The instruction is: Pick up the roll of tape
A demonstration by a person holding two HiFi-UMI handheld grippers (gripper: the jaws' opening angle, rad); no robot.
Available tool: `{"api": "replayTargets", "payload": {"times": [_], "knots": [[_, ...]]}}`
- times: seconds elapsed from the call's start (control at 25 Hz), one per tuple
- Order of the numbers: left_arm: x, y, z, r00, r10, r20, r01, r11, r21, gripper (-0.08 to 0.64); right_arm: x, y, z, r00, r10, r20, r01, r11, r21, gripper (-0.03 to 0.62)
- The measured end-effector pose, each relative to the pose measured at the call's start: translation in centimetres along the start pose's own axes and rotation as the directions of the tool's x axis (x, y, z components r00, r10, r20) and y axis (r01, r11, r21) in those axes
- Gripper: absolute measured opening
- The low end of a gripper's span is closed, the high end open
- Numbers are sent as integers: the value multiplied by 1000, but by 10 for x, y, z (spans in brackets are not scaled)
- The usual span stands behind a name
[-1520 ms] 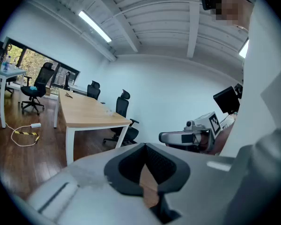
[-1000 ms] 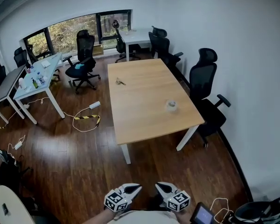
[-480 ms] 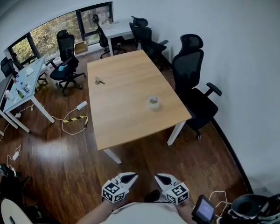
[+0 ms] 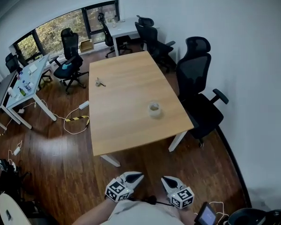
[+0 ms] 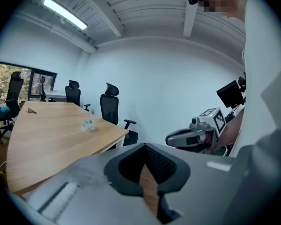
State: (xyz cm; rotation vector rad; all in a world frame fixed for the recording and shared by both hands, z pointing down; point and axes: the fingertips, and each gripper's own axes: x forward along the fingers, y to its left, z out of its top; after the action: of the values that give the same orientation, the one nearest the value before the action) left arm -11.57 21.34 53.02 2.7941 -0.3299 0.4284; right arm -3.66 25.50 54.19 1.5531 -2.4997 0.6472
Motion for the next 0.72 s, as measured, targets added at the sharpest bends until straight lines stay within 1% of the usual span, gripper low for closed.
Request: {"api": "replayTargets", "payload": {"times": [0.16, 0.28, 0.4, 0.48, 0.64, 0.72], "knots": [[10, 18, 0, 1000, -16, -7, 16, 1000, -18, 6, 19, -15, 6, 1000, -1, -11, 1, 1000, 7, 6], [23, 35, -4, 998, -60, -24, 59, 998, -22, 6, 36, -36, 15, 999, -43, -1, 43, 999, 15, 6], [36, 53, -1, 993, -118, -31, 117, 993, -24, 6, 52, -48, 28, 997, -83, 3, 83, 997, 8, 6], [43, 60, 2, 985, -169, -37, 168, 986, -19, 6, 60, -52, 35, 994, -113, 8, 113, 993, 21, 6], [55, 71, 18, 960, -277, -49, 279, 959, 40, 6, 80, -65, 53, 984, -179, 22, 178, 983, 43, 6], [59, 83, 26, 949, -311, -47, 313, 949, 40, 6, 95, -70, 62, 979, -201, 20, 200, 979, 42, 6]]}}
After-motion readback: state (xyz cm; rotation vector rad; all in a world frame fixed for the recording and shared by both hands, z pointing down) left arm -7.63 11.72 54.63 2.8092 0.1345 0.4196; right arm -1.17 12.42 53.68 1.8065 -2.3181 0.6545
